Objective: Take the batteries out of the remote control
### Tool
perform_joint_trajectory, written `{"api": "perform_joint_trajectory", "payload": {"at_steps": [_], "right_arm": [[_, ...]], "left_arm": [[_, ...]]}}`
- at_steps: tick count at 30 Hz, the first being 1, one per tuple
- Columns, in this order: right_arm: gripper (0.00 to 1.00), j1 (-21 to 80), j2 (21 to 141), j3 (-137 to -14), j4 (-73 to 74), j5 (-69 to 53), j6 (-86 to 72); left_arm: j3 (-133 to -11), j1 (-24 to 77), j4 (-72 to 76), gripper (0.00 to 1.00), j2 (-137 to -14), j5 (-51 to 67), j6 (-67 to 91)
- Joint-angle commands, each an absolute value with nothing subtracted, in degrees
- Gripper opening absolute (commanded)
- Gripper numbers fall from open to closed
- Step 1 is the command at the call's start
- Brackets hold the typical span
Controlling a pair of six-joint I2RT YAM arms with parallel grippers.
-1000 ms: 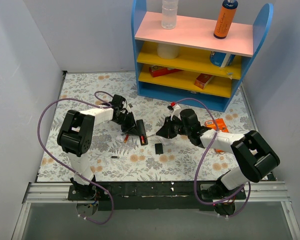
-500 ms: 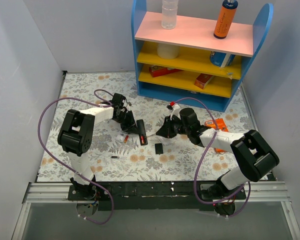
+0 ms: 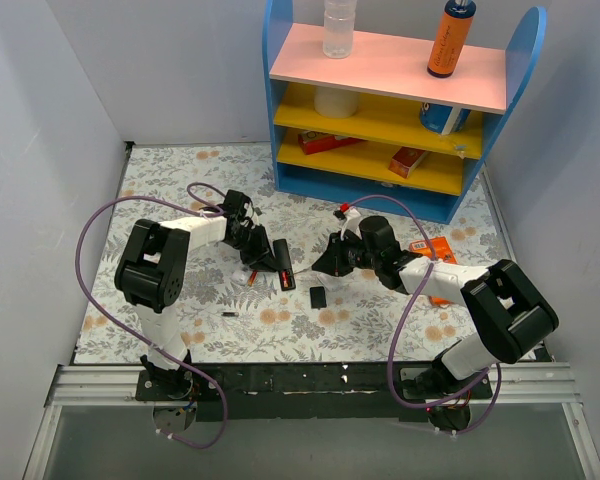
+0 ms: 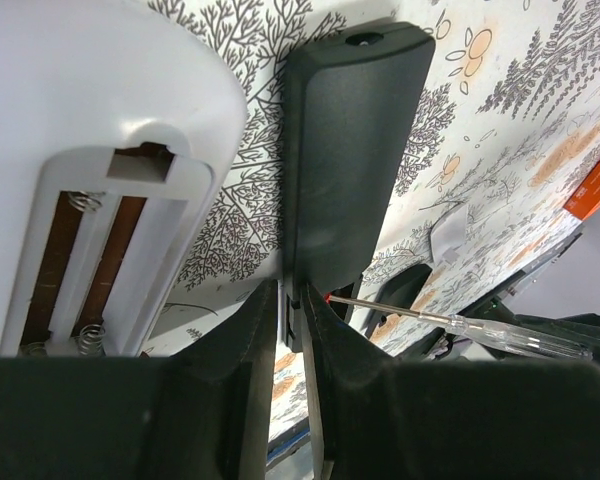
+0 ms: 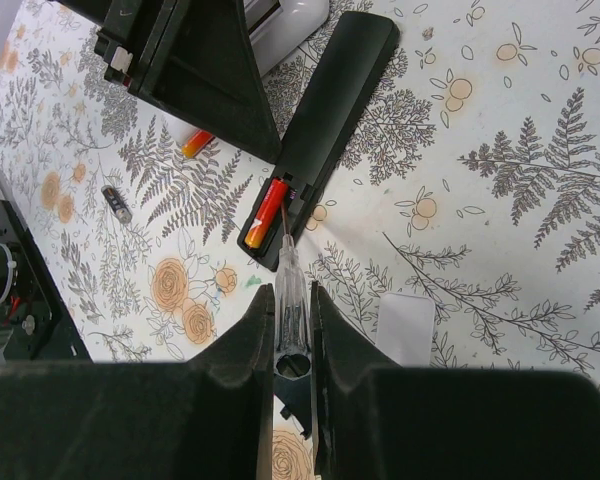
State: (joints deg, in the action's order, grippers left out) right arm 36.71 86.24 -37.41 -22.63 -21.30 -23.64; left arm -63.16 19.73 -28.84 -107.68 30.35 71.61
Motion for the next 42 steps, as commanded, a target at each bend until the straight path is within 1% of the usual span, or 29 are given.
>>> {"api": "perform_joint_trajectory", "payload": {"at_steps": [1,8,12,27,35,42], "right_arm": [[0.01,36.56,87.36,-38.67,-22.32,-22.58,-23.81],[0.01,36.56,89.64,-37.79,-26.54,-25.13,-26.45],[0.01,36.48,90.53,-37.62,-27.86,-26.01,-27.68],[0.01,32.96,90.35,-32.43,-39.81,-33.92,-34.71],[0.01,31.55,90.61,-31.64,-42.71,-36.83,-36.56],[0.01,31.29,90.35,-32.17,-41.05,-36.48,-35.51]], "left_arm": [[-60.82,20.65,-27.78,0.14,-106.35,31.29,72.33],[-60.03,21.09,-27.33,0.08,-106.53,31.99,73.03],[-59.15,21.09,-27.07,0.06,-106.17,32.08,73.39],[-58.1,21.09,-26.98,0.05,-106.0,31.38,73.57],[-58.27,21.09,-27.07,0.06,-106.26,31.29,73.48],[-58.54,21.09,-27.25,0.06,-106.44,31.38,73.39]]}}
